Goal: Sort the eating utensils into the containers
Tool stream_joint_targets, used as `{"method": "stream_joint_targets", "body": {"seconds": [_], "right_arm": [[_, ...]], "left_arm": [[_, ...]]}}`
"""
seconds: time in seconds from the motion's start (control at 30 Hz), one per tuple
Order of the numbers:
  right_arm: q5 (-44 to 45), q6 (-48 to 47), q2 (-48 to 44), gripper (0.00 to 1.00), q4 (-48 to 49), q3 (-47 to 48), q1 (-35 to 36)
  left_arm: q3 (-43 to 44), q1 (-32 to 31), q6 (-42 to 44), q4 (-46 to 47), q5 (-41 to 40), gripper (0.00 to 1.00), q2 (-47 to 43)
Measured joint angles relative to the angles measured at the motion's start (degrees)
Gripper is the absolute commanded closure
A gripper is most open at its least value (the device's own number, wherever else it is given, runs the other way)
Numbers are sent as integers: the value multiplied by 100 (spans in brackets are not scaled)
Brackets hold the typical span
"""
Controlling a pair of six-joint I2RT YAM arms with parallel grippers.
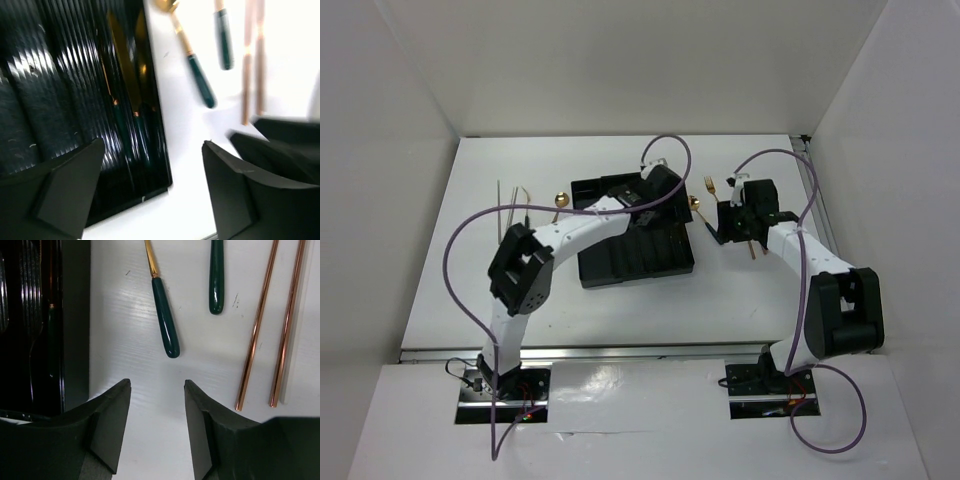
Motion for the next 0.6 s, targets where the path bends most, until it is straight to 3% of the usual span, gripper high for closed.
{"method": "stream_joint_targets", "body": {"seconds": [0.07,0.33,0.6], "right_arm": [[-2,-122,74,37,85,0,0],[216,-564,942,37,511,2,2],[262,-960,1493,41,966,186,101]], "left_arm": [[-205,0,188,72,-118,0,-450],[-1130,247,1202,505,-555,0,-2494],[-1381,1539,1801,-70,-389,0,-2782]]}}
